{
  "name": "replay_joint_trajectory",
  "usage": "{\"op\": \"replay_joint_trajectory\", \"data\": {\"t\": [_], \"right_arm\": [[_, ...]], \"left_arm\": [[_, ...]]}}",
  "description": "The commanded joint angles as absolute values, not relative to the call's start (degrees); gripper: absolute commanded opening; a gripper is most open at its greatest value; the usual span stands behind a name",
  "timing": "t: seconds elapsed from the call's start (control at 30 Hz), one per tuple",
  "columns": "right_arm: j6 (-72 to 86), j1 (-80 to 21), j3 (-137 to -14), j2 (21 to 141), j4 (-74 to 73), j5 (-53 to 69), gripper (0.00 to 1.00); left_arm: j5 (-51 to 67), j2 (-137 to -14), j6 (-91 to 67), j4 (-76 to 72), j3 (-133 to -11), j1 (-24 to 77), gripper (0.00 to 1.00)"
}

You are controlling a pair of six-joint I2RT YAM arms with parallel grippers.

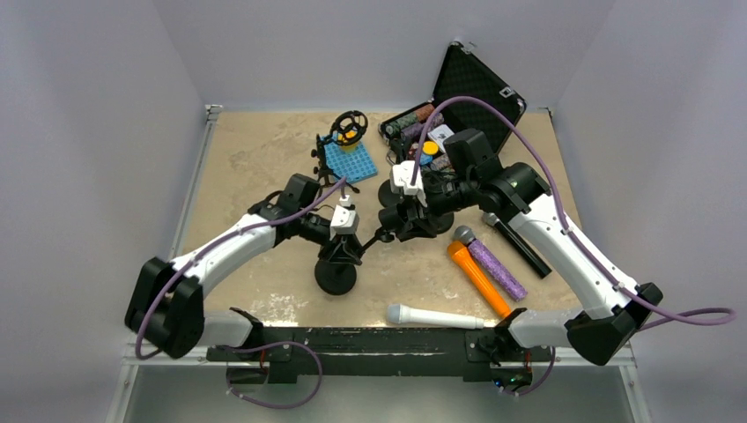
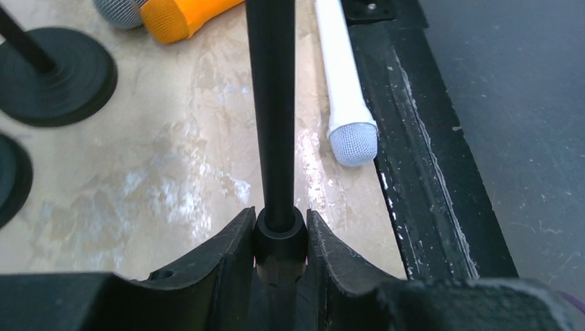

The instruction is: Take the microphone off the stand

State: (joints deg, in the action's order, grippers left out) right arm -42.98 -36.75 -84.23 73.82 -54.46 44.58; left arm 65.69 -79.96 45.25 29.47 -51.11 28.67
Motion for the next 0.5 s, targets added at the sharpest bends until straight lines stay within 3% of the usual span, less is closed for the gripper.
{"op": "replay_joint_trajectory", "data": {"t": [0.0,0.23,0.47], "right_arm": [[-28.47,-35.5,-86.75,73.31,-53.28,45.17,0.0],[-1.96,-34.89,-97.33,84.63,-56.7,40.62,0.0],[10.24,-34.72,-100.33,91.84,-61.89,39.92,0.0]], "left_arm": [[54.24,-68.59,26.23,11.39,-44.5,28.56,0.0],[25.57,-63.79,10.45,-5.75,-36.98,28.94,0.0],[13.78,-64.1,12.42,-9.27,-33.95,29.62,0.0]]}}
